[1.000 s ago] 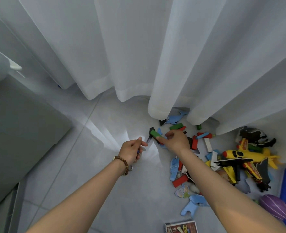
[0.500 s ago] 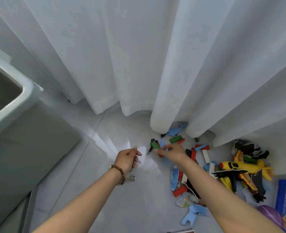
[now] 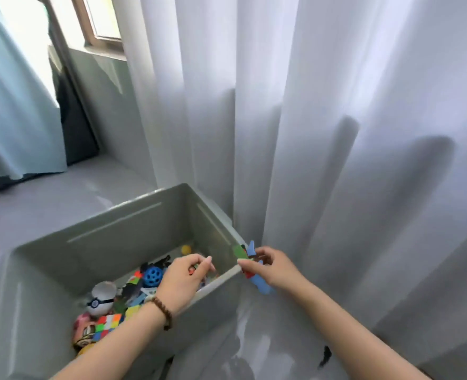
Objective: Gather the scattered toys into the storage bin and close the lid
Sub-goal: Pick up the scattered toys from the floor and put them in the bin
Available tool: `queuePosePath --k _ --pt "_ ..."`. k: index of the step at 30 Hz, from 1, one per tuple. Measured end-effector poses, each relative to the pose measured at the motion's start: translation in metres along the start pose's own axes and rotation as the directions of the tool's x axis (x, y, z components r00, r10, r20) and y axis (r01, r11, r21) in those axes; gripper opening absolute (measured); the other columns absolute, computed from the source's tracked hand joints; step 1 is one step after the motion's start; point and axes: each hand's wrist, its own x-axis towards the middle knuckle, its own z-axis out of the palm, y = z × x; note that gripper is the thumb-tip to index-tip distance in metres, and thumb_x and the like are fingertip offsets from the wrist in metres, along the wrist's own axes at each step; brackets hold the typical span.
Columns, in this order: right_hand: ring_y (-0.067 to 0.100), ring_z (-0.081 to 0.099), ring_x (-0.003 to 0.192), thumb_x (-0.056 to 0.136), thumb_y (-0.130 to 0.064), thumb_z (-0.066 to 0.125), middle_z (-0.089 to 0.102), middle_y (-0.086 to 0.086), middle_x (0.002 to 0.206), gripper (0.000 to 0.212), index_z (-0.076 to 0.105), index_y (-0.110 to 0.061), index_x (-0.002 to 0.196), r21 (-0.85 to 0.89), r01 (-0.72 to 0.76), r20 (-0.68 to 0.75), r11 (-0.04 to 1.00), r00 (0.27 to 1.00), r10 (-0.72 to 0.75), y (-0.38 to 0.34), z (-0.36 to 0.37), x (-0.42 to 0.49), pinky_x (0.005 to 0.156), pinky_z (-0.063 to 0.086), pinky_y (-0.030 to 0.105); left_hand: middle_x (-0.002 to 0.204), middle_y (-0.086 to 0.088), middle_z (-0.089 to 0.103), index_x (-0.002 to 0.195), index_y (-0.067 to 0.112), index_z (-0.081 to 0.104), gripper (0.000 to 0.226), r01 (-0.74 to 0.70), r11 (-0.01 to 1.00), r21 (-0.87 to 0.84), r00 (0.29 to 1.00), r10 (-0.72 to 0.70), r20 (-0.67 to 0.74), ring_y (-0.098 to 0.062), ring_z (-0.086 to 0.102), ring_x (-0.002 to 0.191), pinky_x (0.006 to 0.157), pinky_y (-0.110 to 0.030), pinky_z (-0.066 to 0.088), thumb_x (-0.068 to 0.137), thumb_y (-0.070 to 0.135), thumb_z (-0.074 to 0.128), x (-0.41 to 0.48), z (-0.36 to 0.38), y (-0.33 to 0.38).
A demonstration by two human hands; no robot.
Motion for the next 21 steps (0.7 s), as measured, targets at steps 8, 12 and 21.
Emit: queuePosePath --k 8,12,21 --pt "0.019 0.061 0.098 0.080 -0.026 0.073 0.061 0.004 0.106 0.049 0.053 -0.010 0.121 -0.097 -0.069 -0.042 0.993 0.997 0.065 -0.009 0.107 0.084 0.092 0.051 0.036 0.136 -0.017 0.049 0.141 0.001 0.035 0.049 0.419 0.883 -0.213 0.902 -0.432 -0.014 -0.025 0.056 0.117 0.084 -0.027 0.049 0.094 0.005 0.050 0.033 -0.069 -0.104" --pt "0.010 0.057 0.103 0.086 -0.024 0.064 0.062 -0.004 0.113 0.032 0.059 -0.019 0.117 -0.298 0.103 -0.060 0.949 0.990 -0.126 -0.002 0.098 0.079 0.094 0.045 0.026 0.145 -0.013 0.040 0.143 0.004 0.032 0.050 0.376 0.912 -0.167 0.922 -0.386 -0.038 -0.024 0.041 0.133 0.094 -0.024 0.039 0.095 0.006 0.047 0.040 -0.069 -0.106" --pt "0.005 0.049 0.106 0.086 -0.011 0.065 0.056 -0.005 0.114 0.022 0.063 -0.014 0.107 -0.501 0.291 -0.131 0.815 0.905 -0.404 0.047 -0.009 0.024 0.090 0.029 0.009 0.133 0.004 0.053 0.132 0.019 0.048 0.039 -0.147 0.974 0.175 0.989 0.144 0.031 -0.011 0.046 0.125 0.100 -0.014 0.030 0.093 0.018 0.051 0.034 -0.009 -0.011"
